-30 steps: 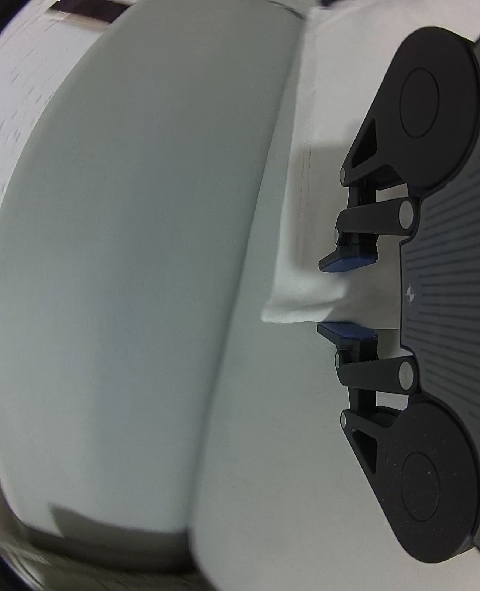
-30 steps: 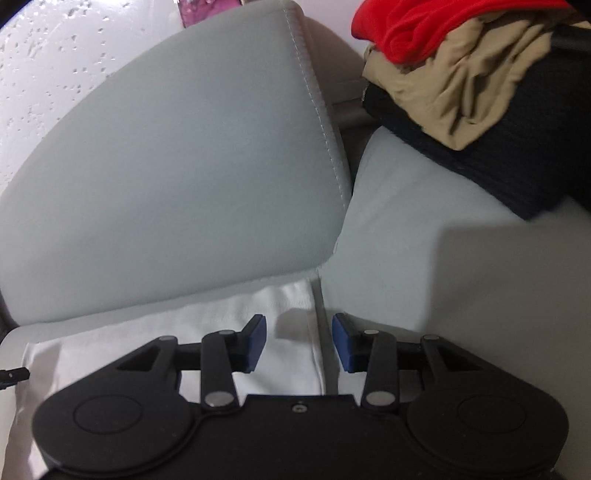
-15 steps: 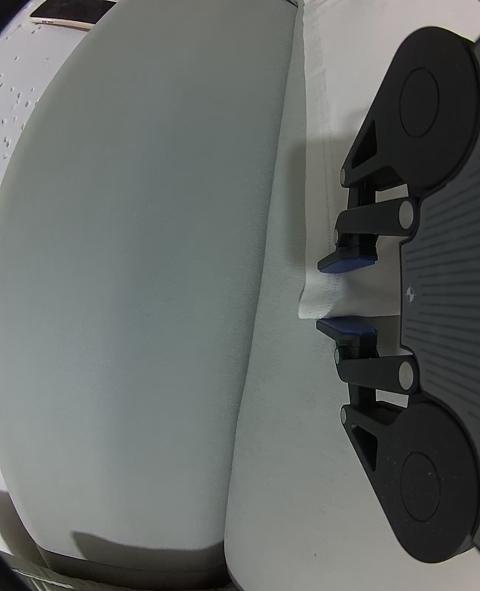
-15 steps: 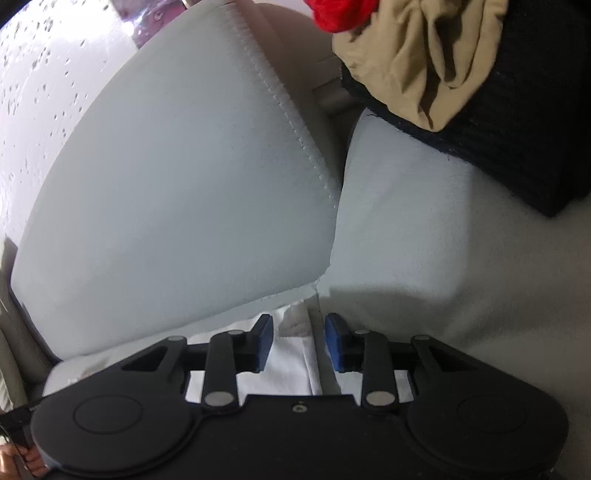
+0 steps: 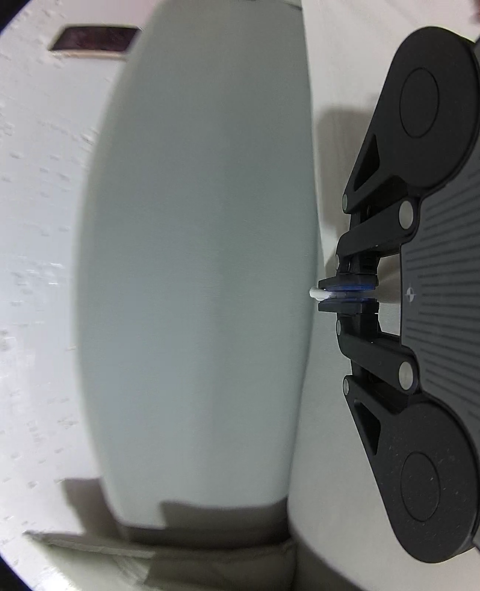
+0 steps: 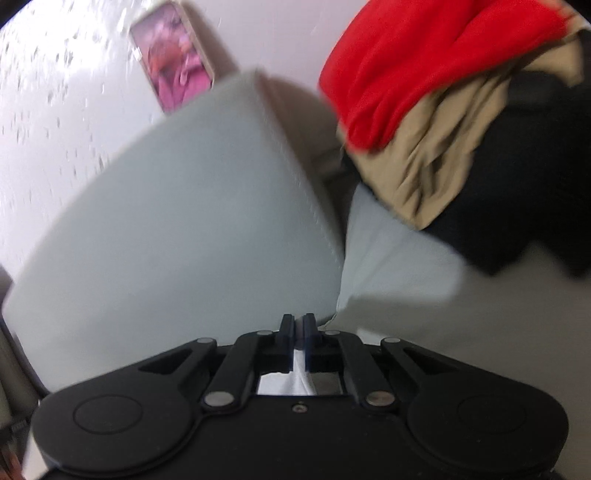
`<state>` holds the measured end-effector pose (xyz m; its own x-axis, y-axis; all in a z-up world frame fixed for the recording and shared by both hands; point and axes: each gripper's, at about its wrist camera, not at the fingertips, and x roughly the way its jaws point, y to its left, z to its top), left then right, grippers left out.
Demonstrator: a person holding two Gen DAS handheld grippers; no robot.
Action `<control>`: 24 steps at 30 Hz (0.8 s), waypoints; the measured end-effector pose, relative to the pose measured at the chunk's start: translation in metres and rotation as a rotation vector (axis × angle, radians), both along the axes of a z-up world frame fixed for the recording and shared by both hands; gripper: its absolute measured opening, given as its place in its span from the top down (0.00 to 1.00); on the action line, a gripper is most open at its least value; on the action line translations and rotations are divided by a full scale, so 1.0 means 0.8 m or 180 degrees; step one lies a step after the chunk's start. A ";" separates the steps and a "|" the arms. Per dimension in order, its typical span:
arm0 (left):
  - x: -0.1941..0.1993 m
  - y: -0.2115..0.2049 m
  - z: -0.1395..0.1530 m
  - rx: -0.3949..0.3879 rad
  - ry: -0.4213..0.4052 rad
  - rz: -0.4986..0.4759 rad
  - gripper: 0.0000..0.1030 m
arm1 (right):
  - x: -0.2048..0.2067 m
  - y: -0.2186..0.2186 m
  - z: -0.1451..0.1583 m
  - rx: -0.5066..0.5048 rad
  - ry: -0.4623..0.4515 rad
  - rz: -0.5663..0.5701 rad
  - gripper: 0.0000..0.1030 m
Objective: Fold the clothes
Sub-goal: 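Fold the held hem up over the collar with both tools and open them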
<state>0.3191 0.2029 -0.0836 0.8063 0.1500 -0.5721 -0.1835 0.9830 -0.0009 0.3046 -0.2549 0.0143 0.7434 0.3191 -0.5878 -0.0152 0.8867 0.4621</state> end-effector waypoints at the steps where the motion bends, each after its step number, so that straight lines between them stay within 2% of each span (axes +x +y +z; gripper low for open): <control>1: -0.018 -0.002 0.011 -0.0021 -0.0036 0.0002 0.97 | -0.015 -0.006 0.008 0.0050 0.0030 -0.0013 0.96; 3: -0.058 -0.002 0.032 -0.0157 -0.0088 0.0028 0.97 | -0.045 -0.019 0.025 0.0151 0.0089 -0.0038 0.96; 8: -0.159 0.012 0.059 -0.0932 -0.0060 0.0186 0.97 | -0.120 -0.051 0.066 0.0402 0.0238 -0.0101 0.96; 11: -0.219 0.006 0.065 -0.1010 0.0045 0.0191 0.97 | -0.165 -0.070 0.090 0.0553 0.0328 -0.0140 0.96; 14: -0.273 -0.013 0.062 -0.0740 0.0155 0.0223 0.97 | -0.220 -0.080 0.103 0.0583 0.0416 -0.0123 0.96; 18: -0.348 -0.045 0.046 -0.0482 0.0197 0.0548 0.97 | -0.293 -0.076 0.082 0.0456 0.0533 -0.0091 0.96; 21: -0.379 -0.070 0.037 -0.0254 0.0157 0.0702 0.96 | -0.331 -0.074 0.060 0.0385 0.0583 -0.0141 0.96; 24: -0.395 -0.070 0.031 -0.0139 0.0245 0.0717 0.97 | -0.358 -0.078 0.047 0.0346 0.0612 -0.0214 0.96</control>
<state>0.0033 0.1468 -0.0592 0.7091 0.2949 -0.6405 -0.3993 0.9166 -0.0200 0.0183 -0.3170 0.0517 0.6427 0.3419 -0.6856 0.1398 0.8275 0.5438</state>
